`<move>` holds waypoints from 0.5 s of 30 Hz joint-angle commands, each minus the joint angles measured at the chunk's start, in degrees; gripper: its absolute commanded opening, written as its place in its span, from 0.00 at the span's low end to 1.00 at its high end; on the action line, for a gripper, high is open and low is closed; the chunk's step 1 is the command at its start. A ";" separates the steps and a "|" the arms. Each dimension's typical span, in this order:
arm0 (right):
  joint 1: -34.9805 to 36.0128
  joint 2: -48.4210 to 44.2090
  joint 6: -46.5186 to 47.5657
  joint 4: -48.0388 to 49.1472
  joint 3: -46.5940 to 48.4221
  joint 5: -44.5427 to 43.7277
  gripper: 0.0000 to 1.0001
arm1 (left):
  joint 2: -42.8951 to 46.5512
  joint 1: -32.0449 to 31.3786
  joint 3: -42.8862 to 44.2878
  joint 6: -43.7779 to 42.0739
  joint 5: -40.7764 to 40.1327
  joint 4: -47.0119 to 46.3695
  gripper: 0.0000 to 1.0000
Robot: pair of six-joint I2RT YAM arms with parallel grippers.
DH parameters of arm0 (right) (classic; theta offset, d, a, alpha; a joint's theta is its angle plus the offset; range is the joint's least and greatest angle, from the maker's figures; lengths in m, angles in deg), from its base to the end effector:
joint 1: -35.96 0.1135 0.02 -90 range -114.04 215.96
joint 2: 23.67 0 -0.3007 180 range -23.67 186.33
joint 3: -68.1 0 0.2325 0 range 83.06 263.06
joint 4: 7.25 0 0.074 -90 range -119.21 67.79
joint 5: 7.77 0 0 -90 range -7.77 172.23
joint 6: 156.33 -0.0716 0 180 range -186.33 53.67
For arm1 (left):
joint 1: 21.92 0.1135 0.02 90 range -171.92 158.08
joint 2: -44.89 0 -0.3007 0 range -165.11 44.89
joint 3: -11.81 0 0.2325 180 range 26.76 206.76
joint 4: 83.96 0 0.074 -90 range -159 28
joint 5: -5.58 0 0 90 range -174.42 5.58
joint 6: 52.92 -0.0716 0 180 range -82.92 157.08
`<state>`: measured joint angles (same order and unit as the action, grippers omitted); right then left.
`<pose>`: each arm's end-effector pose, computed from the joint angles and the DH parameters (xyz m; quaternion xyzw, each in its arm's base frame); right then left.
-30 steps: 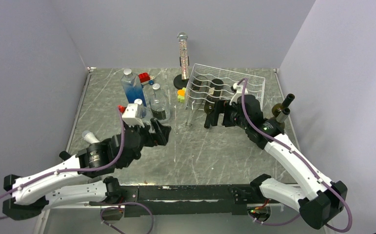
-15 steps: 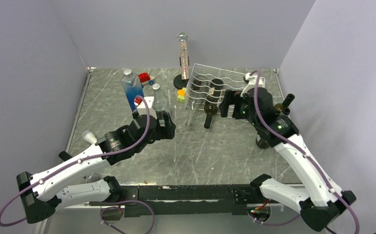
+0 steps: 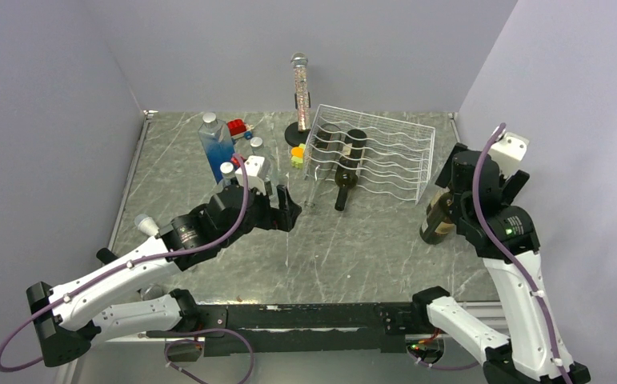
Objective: Put the wine bottle on the wine rack
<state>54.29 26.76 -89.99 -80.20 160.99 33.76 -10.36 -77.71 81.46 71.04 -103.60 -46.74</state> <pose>0.1162 -0.0180 0.4406 0.2403 0.7813 -0.1706 0.5502 0.1343 -0.1558 0.3635 0.0650 0.8240 -0.2865 0.4845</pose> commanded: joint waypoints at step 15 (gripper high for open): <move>-13.10 1.76 -4.39 2.72 -9.83 16.25 0.80 | 11.90 0.16 -1.63 2.46 2.38 1.39 0.99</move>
<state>43.12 28.22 -93.90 -82.50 152.38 47.27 -1.33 -77.71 81.09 71.82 -101.26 -44.71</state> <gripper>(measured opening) 0.829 0.994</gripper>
